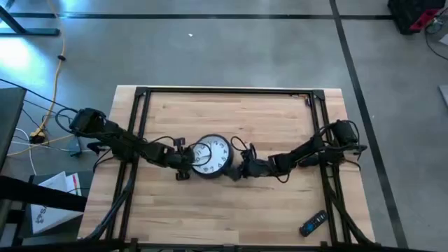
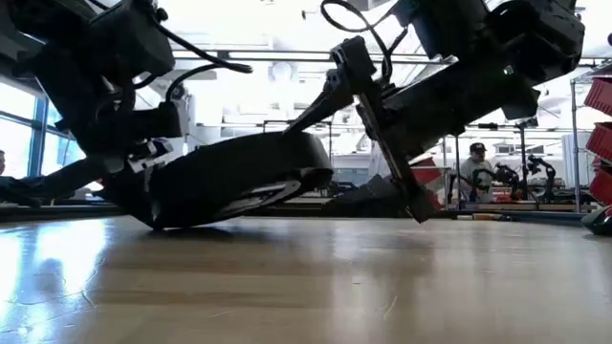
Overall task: Insert battery
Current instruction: Insert the yellow battery into the white-black wall clock
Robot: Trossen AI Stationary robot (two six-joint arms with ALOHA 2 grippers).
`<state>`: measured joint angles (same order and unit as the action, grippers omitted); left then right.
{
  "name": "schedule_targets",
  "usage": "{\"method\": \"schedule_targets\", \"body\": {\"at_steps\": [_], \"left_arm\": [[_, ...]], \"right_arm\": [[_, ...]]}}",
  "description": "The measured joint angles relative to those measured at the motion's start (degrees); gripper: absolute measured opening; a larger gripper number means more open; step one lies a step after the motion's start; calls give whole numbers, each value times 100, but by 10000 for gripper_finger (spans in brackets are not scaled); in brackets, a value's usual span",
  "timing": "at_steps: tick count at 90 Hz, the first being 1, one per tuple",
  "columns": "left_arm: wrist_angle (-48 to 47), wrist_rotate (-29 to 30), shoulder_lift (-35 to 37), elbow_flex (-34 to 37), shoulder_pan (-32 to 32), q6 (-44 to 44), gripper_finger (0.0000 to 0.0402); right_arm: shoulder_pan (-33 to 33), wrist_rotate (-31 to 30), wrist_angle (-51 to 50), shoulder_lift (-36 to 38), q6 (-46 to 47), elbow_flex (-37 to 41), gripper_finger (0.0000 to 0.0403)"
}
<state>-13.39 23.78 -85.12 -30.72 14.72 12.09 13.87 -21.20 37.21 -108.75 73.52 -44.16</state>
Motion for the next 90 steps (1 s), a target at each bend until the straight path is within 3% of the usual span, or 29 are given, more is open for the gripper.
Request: {"method": "schedule_targets", "body": {"at_steps": [10,36,64,79,90], "left_arm": [[15,9,-4,-2,4,-40,0],[27,53,-4,-2,11,-123,0],[-460,84,321,26,-312,-87,0],[-621,-219,521,14,-1192,-391,0],[-752,-303,516,17,-1765,-1107,0]], "right_arm": [[-51,-314,117,-11,28,-7,375],[-334,-380,429,-56,-155,-13,375],[-598,97,291,-111,-345,-9,375],[-936,828,327,-66,-918,-4,375],[-1158,1660,315,55,-1576,-4,375]]}}
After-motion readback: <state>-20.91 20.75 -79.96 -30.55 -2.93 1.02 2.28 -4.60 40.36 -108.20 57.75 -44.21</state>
